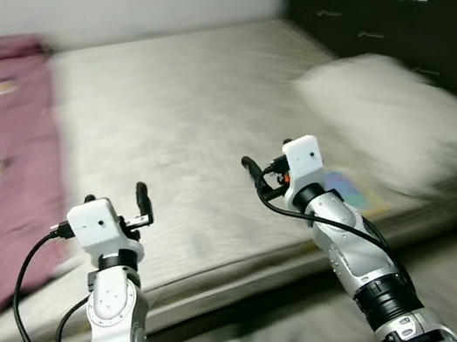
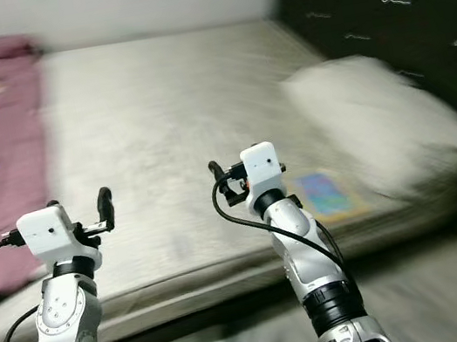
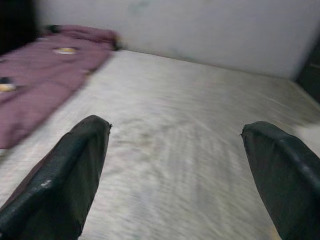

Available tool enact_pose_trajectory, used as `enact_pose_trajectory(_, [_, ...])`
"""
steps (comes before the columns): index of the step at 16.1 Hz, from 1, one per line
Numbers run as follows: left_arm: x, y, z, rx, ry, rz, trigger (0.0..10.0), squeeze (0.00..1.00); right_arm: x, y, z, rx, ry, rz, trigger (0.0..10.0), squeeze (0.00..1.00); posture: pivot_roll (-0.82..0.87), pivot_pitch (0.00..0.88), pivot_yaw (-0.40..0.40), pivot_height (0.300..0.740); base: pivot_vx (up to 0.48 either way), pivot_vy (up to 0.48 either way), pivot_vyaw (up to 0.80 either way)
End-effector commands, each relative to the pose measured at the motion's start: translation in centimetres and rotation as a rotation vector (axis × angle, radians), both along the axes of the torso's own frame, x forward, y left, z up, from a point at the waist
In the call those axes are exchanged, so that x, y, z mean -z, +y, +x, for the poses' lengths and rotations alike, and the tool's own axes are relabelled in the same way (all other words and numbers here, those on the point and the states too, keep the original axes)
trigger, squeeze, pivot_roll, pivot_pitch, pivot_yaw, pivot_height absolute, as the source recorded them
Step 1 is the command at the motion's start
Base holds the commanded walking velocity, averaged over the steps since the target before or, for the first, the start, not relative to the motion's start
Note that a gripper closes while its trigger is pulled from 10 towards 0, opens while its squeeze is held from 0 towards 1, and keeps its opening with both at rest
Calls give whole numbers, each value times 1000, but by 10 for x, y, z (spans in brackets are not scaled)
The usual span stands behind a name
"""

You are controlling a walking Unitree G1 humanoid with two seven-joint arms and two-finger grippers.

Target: Clean up the room

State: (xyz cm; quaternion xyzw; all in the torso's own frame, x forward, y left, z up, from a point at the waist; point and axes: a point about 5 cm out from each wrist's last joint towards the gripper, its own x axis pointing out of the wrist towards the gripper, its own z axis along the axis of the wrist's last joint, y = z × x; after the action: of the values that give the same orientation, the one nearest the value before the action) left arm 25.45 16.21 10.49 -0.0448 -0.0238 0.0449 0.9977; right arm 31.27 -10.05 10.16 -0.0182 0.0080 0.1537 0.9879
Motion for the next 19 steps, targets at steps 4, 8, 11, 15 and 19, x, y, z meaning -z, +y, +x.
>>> enact_pose_trajectory(4, [-1, -8, 0, 34, -7, -27, 10000, 0, 2, -8, 0, 24, 9, -12, 10000, 0, 17, 0, -68, 740, 0, 0, 0])
enact_pose_trajectory(8, [-1, -7, 1, 42, -11, -31, 10000, 0, 2, -7, 1, 24, 7, -15, 10000, 0, 17, 0, -67, 740, 289, 0, 0])
enact_pose_trajectory(11, [-1, -7, 1, 43, -11, -30, 10000, 0, 2, -7, 0, 25, 8, -14, 10000, 0, 16, 0, -66, 740, 308, 0, 0])
enact_pose_trajectory(15, [-1, -8, 1, 44, -9, -30, 10000, 0, 2, -8, 1, 27, 9, -13, 10000, 0, 17, 0, -67, 740, 292, 0, 0])
enact_pose_trajectory(19, [0, -7, 1, 35, 1, -28, 10000, 0, 2, -8, 1, 27, 10, -12, 10000, 0, 19, 0, -68, 740, 64, 0, 0])
